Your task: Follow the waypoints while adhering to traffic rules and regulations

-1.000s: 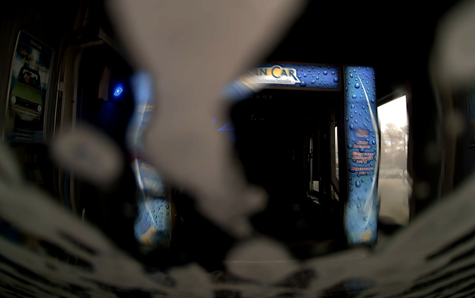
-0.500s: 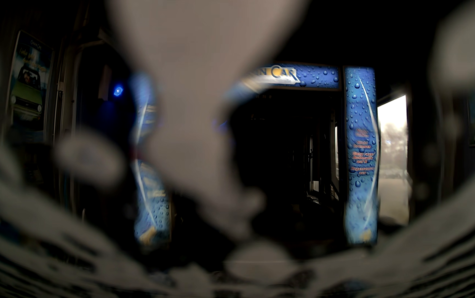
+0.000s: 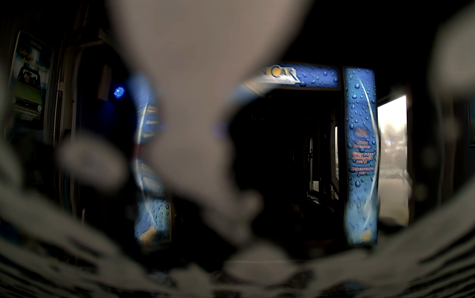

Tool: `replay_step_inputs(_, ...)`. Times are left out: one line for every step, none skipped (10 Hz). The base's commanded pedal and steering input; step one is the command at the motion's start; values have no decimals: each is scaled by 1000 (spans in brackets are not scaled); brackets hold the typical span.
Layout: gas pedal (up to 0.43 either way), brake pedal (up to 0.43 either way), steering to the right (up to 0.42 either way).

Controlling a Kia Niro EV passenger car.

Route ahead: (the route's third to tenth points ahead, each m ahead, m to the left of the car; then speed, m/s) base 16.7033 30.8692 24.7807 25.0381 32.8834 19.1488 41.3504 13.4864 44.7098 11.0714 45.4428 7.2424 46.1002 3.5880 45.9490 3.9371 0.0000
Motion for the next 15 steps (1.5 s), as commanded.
replay_step_inputs(0, 0, -14)
replay_step_inputs(0, 0, -14)
replay_step_inputs(0, 0, -14)
replay_step_inputs(0, 6, -14)
replay_step_inputs(0, 0, -14)
replay_step_inputs(0, 0, -14)
replay_step_inputs(0, 0, -14)
replay_step_inputs(0, 6, -15)
replay_step_inputs(0, 0, -15)
replay_step_inputs(0, 0, -14)
replay_step_inputs(0, 0, -15)
replay_step_inputs(0, 0, -14)
replay_step_inputs(0, 0, -15)
replay_step_inputs(0, 0, -15)
replay_step_inputs(0, 0, -14)
